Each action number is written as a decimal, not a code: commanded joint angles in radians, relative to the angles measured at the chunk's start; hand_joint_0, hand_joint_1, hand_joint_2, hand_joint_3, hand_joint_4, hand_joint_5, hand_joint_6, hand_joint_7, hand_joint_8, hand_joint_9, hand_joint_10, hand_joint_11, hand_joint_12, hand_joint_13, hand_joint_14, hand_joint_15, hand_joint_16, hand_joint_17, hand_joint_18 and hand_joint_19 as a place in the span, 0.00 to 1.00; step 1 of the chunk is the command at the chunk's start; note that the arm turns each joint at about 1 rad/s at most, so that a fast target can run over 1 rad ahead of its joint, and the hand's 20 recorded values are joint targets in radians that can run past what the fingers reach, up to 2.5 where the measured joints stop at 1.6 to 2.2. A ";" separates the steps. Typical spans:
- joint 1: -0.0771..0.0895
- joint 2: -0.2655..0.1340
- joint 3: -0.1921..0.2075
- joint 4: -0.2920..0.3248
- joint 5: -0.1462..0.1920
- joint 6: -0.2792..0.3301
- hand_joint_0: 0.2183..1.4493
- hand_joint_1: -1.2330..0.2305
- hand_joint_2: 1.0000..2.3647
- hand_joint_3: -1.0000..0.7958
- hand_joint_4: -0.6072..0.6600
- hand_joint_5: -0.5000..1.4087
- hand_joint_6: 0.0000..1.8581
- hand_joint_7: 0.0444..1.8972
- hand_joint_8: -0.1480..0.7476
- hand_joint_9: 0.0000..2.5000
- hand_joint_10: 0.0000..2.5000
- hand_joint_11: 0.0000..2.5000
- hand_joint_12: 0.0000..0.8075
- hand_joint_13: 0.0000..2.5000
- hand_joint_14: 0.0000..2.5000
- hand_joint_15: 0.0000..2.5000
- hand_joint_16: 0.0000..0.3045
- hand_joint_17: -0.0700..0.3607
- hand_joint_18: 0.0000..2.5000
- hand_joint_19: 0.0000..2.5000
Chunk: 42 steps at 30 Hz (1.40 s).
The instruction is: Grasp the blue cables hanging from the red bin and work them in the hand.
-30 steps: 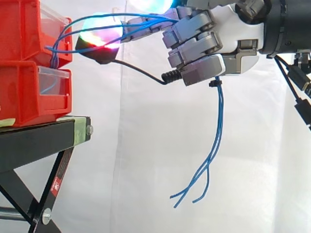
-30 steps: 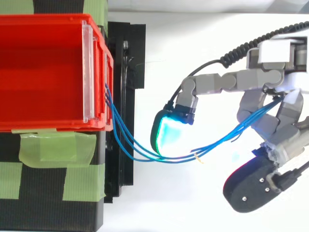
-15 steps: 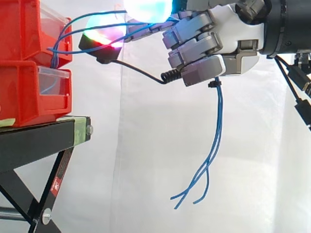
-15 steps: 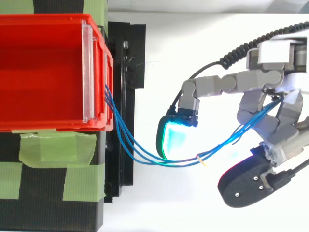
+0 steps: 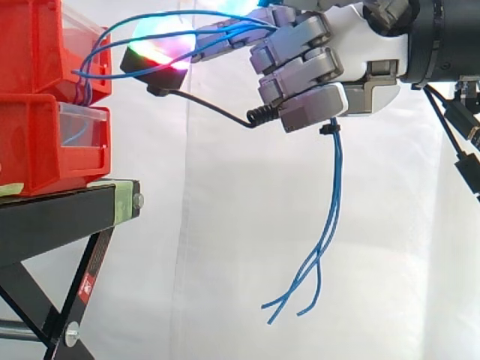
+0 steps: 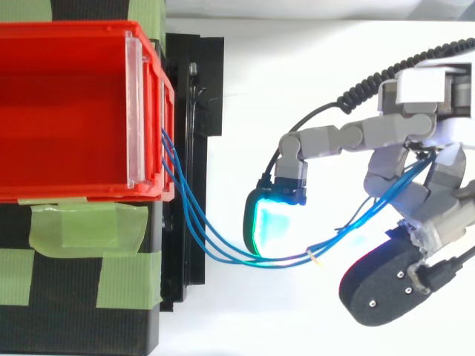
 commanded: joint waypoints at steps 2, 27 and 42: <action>0.001 0.000 0.000 0.000 0.000 -0.001 0.60 0.44 0.01 0.24 0.68 0.42 0.00 0.71 0.81 0.77 1.00 1.00 0.90 0.83 1.00 0.83 0.70 0.53 1.00 0.29; 0.001 0.001 0.000 0.000 0.001 0.000 0.72 0.41 0.01 0.67 0.67 0.43 0.00 0.71 0.81 0.77 1.00 1.00 0.90 0.83 1.00 0.83 0.70 0.53 1.00 0.29; 0.001 0.001 0.000 -0.003 0.001 0.003 0.78 0.40 0.05 0.81 0.64 0.42 0.00 0.72 0.81 0.77 1.00 1.00 0.90 0.83 1.00 0.83 0.70 0.53 1.00 0.29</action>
